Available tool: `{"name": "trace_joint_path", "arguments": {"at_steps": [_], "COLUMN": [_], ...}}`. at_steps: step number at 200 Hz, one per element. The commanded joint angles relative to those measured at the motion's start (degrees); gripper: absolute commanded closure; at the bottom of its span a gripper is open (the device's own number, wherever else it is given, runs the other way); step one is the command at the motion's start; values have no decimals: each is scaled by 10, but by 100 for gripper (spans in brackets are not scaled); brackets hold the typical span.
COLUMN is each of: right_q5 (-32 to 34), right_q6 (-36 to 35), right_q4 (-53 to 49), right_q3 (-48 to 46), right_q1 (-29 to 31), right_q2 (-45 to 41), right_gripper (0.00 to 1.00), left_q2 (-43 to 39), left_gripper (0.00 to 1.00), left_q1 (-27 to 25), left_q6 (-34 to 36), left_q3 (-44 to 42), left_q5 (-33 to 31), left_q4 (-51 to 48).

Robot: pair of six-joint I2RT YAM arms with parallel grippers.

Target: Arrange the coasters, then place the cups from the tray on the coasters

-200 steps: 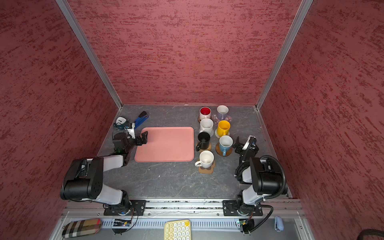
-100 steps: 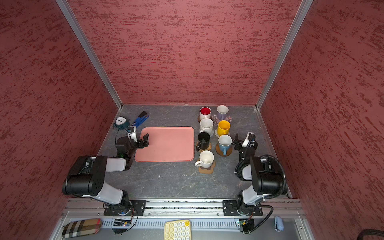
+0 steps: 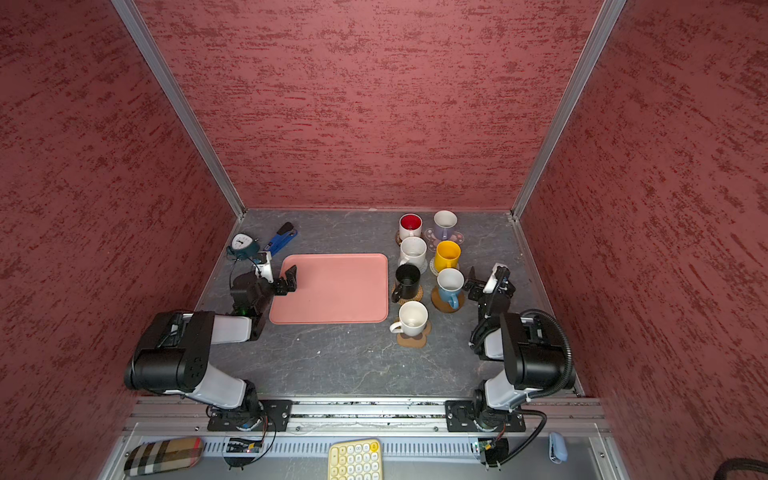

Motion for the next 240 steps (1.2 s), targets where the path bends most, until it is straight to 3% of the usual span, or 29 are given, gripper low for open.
{"name": "trace_joint_path", "arguments": {"at_steps": [1,90,147,178,204,240], "right_q5": [-16,-16,-93,-62,5,9], "right_q6": [-12,-12,-41,-29,-5,-4], "right_q4": [4,4,-35,4,58,66], "right_q3": [7,7,28,7,-23,-27], "right_q1": [3,3,3,2,2,3], "right_q2": [-5,-5,-5,-5,-3,-1], "right_gripper": [1,1,1,1,1,1], "left_q2": [0,1,0,0,-1,0], "left_gripper": [0,0,0,0,0,0], "left_q1": [2,2,10,10,10,9], "left_q6": [2,1,-3,-3,-3,-3], "left_q3": [3,5,6,5,5,5], "left_q5": [-3,-2,12,11,11,10], "left_q4": [10,8,6,6,6,7]}}
